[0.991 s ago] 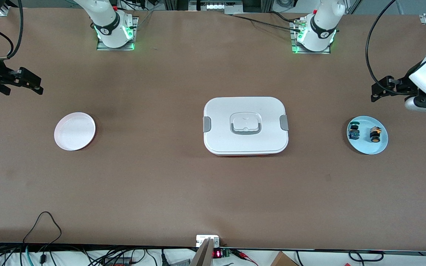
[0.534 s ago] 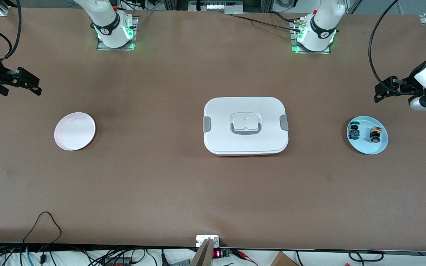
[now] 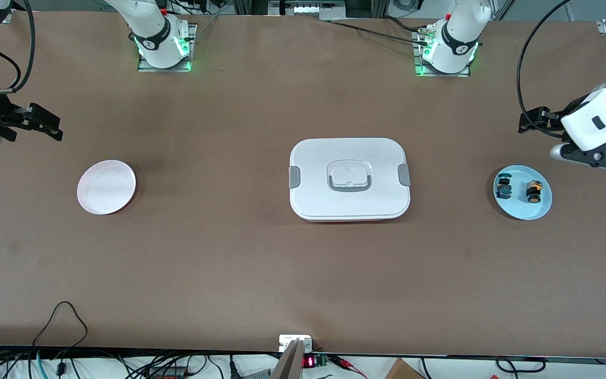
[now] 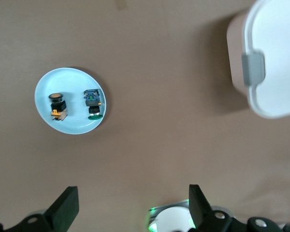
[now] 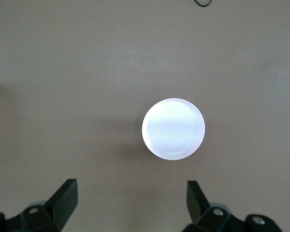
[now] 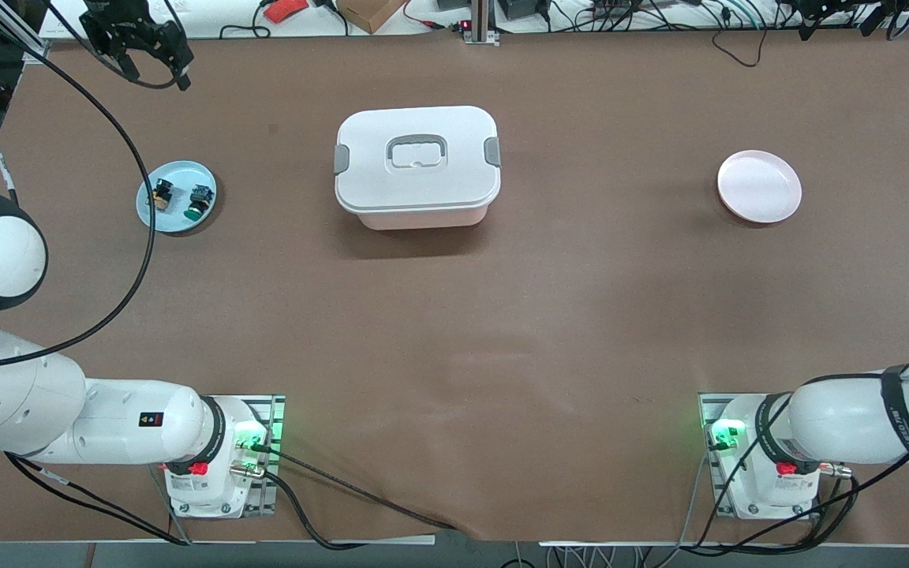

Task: Transfer orange switch to right arm and place
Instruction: 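Move the left gripper over the light-blue dish of switches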

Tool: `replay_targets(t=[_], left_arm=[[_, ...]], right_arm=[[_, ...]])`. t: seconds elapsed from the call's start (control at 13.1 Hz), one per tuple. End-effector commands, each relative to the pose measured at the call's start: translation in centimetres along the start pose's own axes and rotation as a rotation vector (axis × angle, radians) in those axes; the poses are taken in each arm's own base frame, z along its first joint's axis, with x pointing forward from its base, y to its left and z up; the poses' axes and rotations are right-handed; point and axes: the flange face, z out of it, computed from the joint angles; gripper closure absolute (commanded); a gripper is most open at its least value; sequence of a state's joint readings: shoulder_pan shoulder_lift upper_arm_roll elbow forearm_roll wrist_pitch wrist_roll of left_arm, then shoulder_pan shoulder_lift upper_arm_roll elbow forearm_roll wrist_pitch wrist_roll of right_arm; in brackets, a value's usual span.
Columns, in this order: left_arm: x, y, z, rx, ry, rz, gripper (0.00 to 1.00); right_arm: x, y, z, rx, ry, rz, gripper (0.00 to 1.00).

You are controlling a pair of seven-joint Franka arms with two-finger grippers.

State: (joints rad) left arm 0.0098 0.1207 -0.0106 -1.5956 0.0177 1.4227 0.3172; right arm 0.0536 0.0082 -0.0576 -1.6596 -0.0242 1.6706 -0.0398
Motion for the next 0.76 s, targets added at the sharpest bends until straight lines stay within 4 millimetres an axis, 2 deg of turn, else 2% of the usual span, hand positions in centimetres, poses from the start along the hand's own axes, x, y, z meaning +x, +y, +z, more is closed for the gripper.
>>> replay_targets(t=[0.0,0.08,0.23,0.46,0.53,0.61,0.69], left_arm=[[0.2,-4.5,3.0,-0.048,-0.043,0.268,0.00],[0.5,-7.0,4.8,-0.066,-0.063,0.385,0.00],[0.6,-10.1,7.8,-0.074,-0.062,0.554,0.00],[0.0,-13.3,12.6,-0.032,-0.025,0.791,0.00],[-0.5,-14.1,15.1,-0.019,-0.002,0.881,0.00],[-1.9,-15.3,17.0,0.010,0.032,0.927,0.00],[-2.7,-15.4,18.1,0.043,0.057,0.961,0.00]], right_arm=[[0.4,0.2,-1.0,0.012,0.019,0.013,0.00],[0.6,0.2,-1.2,0.012,0.028,0.013,0.00],[1.0,-0.3,-0.6,0.011,0.022,0.005,0.00],[0.9,0.2,-0.6,0.013,0.021,0.013,0.00],[0.9,0.2,-0.6,0.013,0.021,0.011,0.00],[0.9,0.1,-0.6,0.013,0.021,0.010,0.00],[0.9,0.0,-0.5,0.013,0.019,0.008,0.00]])
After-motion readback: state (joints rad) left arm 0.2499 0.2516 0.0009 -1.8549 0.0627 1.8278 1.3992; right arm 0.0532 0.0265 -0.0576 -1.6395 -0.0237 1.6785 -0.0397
